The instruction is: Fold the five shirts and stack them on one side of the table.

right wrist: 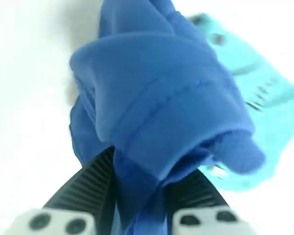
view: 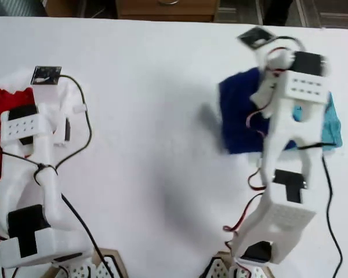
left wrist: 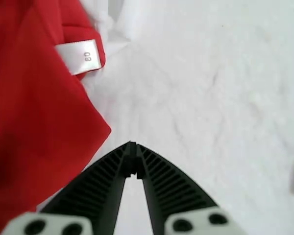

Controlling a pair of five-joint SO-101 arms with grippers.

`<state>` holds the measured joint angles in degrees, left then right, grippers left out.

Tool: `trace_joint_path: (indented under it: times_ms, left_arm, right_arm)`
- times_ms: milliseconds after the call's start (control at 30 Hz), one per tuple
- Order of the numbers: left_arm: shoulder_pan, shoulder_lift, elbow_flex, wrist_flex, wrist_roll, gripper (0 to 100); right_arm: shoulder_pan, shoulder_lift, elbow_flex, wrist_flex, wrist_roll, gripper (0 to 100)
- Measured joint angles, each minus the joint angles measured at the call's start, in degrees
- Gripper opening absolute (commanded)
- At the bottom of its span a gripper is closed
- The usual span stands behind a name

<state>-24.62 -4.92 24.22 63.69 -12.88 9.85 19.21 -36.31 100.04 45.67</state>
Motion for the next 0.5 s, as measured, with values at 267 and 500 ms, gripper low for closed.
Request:
trace_joint_path:
  times_ms: [267, 500]
  left_arm:
    - [0.00, 0.00, 0.00, -0.09, 0.00, 3]
    - [0.00, 0.00, 0.00, -0.09, 0.00, 3]
  right_arm:
    - [10.11, 0.18, -2.90, -1.41, 7.12, 2.0]
    - [13.80, 11.87, -8.88, -6.95, 10.55, 2.0]
